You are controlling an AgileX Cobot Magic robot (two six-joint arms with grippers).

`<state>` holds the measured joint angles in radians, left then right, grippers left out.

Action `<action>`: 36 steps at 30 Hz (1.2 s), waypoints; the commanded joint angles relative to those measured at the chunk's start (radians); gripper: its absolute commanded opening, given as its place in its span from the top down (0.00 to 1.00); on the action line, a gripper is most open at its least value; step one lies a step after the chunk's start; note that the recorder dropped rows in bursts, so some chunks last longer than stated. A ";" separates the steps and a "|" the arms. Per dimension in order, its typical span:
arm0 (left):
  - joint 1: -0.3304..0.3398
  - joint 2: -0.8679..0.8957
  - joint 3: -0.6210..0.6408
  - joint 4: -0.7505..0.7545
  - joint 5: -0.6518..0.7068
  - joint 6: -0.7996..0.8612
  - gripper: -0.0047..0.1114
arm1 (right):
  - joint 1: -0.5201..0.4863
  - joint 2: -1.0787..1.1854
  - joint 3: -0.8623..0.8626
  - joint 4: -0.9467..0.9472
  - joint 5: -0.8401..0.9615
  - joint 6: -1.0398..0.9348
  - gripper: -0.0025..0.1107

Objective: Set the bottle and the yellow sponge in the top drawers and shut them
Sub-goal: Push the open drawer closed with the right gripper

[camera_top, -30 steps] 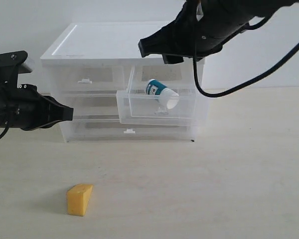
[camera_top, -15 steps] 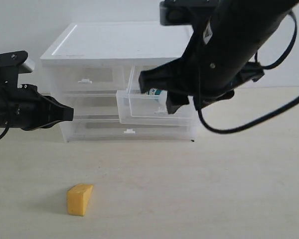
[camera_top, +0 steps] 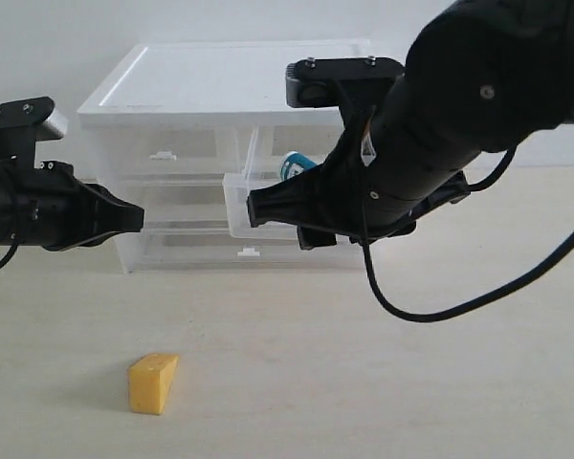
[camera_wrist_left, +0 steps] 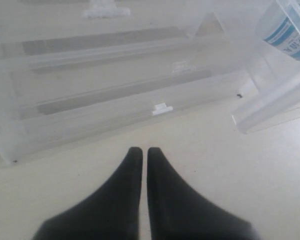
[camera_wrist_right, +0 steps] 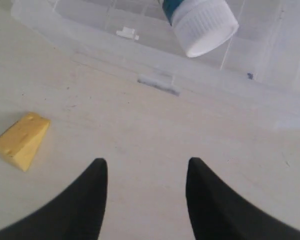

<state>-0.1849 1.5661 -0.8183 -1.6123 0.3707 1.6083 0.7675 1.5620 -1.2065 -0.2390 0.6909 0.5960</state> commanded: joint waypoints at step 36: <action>0.001 -0.012 0.005 -0.006 0.030 0.008 0.93 | -0.002 0.126 -0.113 -0.430 -0.148 0.285 0.60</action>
<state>-0.1849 1.5661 -0.8183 -1.6123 0.3817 1.6083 0.7680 1.6775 -1.2902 -0.6487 0.5421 0.8858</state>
